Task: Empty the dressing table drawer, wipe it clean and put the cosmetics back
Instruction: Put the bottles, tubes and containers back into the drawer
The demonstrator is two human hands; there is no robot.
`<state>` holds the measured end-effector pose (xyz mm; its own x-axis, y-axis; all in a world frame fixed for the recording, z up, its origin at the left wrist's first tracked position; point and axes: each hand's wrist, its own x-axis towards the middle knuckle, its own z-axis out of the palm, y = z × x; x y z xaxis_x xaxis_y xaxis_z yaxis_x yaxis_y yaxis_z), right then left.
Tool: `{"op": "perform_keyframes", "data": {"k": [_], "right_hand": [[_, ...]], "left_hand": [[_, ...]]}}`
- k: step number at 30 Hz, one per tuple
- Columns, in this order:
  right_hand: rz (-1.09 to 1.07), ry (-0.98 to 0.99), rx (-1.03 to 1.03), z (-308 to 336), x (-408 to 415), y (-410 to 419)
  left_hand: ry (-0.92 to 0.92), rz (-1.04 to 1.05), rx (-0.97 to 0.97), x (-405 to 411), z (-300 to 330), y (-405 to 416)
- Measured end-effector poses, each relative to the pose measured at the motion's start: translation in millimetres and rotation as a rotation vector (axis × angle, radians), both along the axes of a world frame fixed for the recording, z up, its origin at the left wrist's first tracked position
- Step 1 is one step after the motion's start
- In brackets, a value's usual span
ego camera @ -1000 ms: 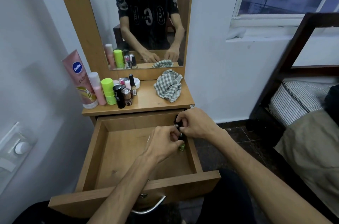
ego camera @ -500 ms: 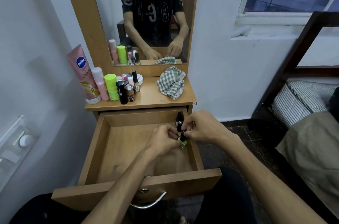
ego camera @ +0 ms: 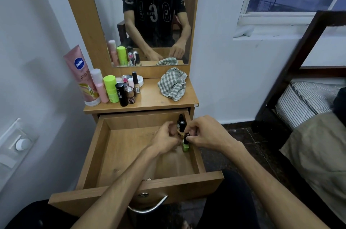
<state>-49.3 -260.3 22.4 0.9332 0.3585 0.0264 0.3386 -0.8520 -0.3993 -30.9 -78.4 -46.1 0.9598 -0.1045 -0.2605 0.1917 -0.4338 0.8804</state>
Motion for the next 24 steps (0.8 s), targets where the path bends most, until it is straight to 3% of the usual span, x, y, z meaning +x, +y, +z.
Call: {"op": "perform_keyframes", "data": {"k": [6,11,24], "right_hand": [[-0.003,0.029,-0.017,5.7,-0.3,0.4],[-0.051,-0.065,0.120,12.0,6.4,0.6],[0.076,0.003,0.000,14.9,-0.2,3.0]], "left_hand": [[-0.039,-0.038,0.036,5.9,-3.7,-7.1],[-0.047,-0.042,0.030,7.3,-9.9,-6.9],[-0.056,-0.034,0.056,6.4,-7.9,-4.9]]}}
